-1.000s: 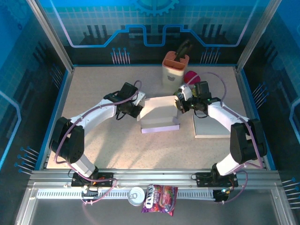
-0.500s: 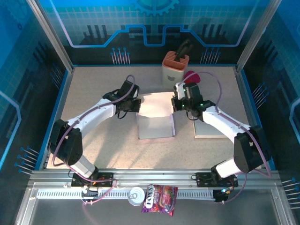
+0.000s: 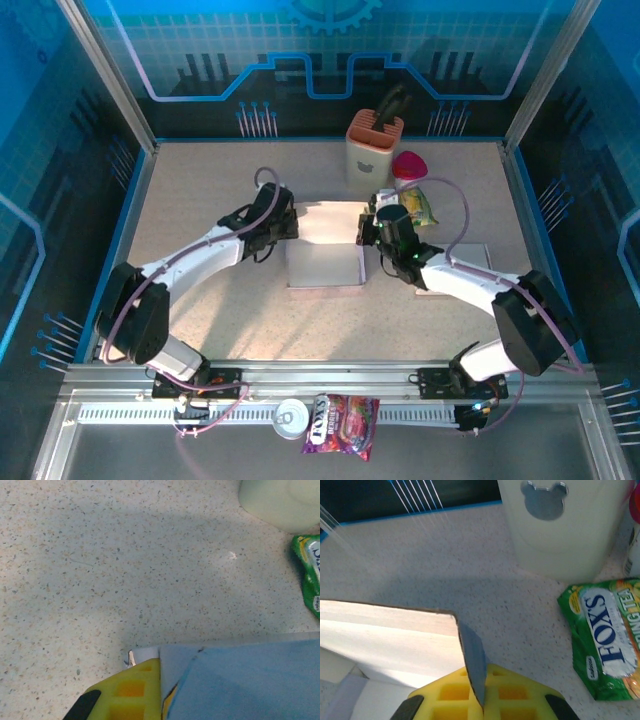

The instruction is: Fold the paper box

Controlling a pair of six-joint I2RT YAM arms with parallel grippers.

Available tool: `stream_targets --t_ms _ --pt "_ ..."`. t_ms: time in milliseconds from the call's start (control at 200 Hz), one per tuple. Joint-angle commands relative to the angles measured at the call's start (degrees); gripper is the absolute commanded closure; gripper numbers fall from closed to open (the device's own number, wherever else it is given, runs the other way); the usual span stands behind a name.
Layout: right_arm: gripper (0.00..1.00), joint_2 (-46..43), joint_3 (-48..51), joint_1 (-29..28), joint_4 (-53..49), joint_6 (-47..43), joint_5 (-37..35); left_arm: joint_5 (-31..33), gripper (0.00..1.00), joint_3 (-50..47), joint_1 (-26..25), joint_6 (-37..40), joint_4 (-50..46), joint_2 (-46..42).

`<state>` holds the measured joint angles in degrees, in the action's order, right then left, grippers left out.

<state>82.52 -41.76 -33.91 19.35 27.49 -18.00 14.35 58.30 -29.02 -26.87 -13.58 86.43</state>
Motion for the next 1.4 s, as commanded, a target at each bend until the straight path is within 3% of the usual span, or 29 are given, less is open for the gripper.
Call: stream_targets --t_ms 0,105,245,500,670,840,1156,1266,1396 --pt "1.0 -1.2 3.6 -3.4 15.9 0.3 -1.2 -4.1 1.0 -6.0 -1.3 0.9 18.0 -5.0" --pt "1.0 0.2 6.5 -5.4 22.7 -1.1 -3.1 -5.8 1.0 -13.0 -1.4 3.5 28.5 -7.8" --pt "1.0 5.0 12.3 -8.1 39.1 -4.4 -5.6 -8.2 1.0 -20.4 -1.9 7.9 40.9 -9.5" --pt "1.0 15.6 18.8 -9.8 62.2 -6.1 -5.6 -11.1 1.0 -31.8 -3.1 11.5 60.8 -8.0" --pt "1.0 16.2 20.0 -10.9 61.2 -5.8 -7.0 -9.2 1.0 -35.1 -5.8 14.1 65.6 -6.7" --pt "1.0 12.5 19.4 -11.5 48.7 -3.8 -9.3 -3.9 1.0 -36.3 -9.1 16.7 65.0 -5.8" --pt "1.0 11.1 20.9 -11.3 44.6 -3.3 -8.7 -0.1 1.0 -37.8 -11.3 16.6 68.5 -3.2" --pt "0.94 8.7 20.6 -11.1 39.3 -2.6 -7.0 1.1 1.0 -38.0 -11.7 17.3 68.1 -2.6" --pt "0.85 4.2 17.4 -11.0 25.3 -0.5 -4.8 3.0 1.0 -38.9 -12.4 18.0 69.2 -1.1"
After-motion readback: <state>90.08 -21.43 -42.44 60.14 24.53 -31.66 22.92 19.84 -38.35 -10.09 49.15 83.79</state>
